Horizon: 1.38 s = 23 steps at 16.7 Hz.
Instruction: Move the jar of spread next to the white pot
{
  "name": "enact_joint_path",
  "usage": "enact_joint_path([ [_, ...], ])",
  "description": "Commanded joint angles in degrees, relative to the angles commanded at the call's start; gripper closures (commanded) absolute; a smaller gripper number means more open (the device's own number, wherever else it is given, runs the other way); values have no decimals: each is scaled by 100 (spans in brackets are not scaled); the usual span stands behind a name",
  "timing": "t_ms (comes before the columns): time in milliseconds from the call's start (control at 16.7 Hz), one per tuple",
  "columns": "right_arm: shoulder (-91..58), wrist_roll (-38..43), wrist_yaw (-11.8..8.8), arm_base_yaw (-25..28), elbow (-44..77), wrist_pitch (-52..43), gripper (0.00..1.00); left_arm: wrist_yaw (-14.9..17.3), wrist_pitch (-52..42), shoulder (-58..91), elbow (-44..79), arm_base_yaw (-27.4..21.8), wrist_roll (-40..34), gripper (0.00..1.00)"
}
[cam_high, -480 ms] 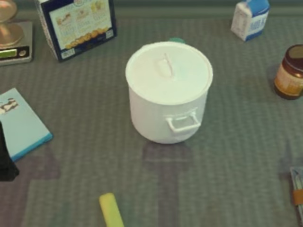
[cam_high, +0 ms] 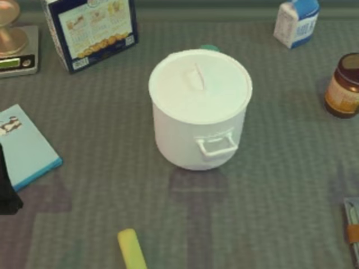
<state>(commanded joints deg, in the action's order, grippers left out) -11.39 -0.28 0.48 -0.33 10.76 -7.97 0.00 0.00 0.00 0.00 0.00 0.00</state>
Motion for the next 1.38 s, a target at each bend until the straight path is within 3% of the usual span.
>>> enact_joint_path([
  [420,-3361,-108,105,-72,3097,-2390,0,0,0,0,0,0,0,0],
  [1020,-9424,-384,124,-44,8948,-6546,0,0,0,0,0,0,0,0],
  [1380,-12288,-569,64,42,12346,-8193,0,0,0,0,0,0,0,0],
])
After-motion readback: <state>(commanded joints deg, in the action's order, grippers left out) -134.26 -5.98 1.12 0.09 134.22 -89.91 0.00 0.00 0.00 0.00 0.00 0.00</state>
